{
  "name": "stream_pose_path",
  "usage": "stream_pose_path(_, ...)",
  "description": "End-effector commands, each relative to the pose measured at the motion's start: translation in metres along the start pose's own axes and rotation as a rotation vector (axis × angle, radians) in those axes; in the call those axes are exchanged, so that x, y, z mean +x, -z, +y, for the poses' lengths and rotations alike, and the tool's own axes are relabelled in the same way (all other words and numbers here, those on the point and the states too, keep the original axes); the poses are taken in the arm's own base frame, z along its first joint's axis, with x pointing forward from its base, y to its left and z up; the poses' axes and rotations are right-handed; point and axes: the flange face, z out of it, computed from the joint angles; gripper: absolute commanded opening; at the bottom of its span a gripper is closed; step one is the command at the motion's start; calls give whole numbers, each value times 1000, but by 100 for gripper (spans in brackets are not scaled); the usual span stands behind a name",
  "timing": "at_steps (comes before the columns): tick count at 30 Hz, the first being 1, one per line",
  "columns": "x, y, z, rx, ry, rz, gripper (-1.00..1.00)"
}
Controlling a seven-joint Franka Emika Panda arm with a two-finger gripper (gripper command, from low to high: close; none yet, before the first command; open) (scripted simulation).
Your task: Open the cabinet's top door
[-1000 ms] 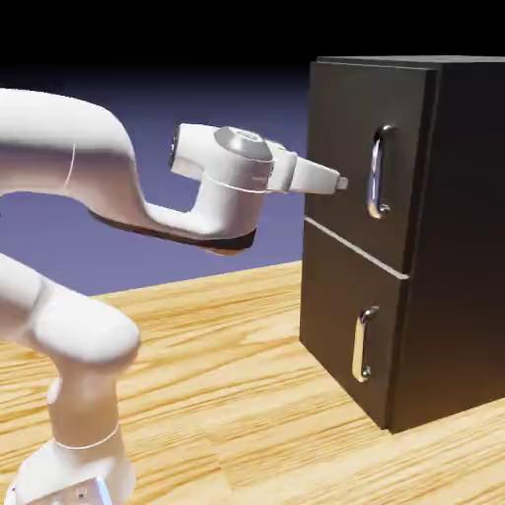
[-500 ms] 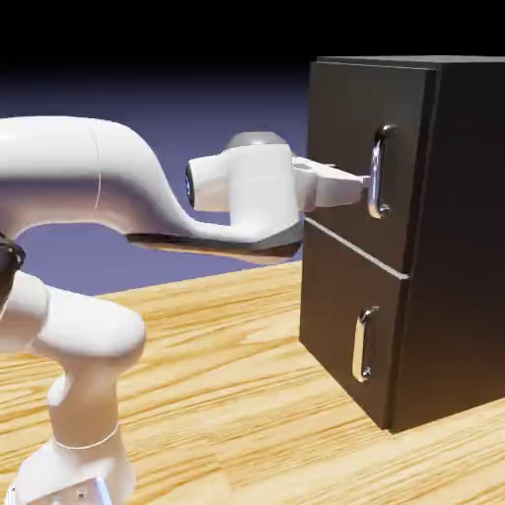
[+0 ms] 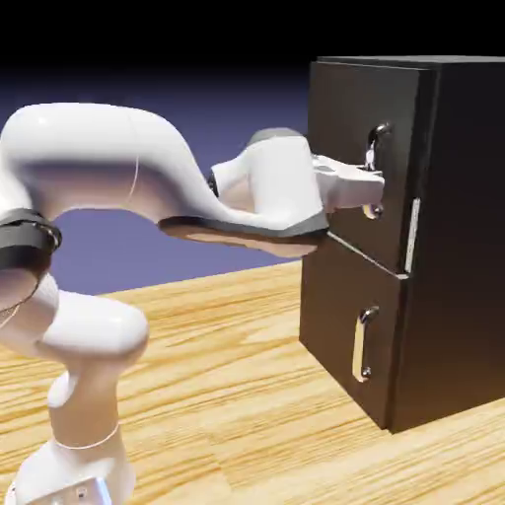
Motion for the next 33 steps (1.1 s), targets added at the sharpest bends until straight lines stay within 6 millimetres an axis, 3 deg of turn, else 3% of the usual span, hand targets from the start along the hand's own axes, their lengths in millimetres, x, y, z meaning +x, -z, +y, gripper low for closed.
stream_pose_path(1, -2, 5, -2, -12, 0, 12, -100)
stream_pose_path(18, -35, 76, -35, -189, 0, 189, -100)
stream_pose_path(33, -55, 106, -56, -272, 0, 279, -100)
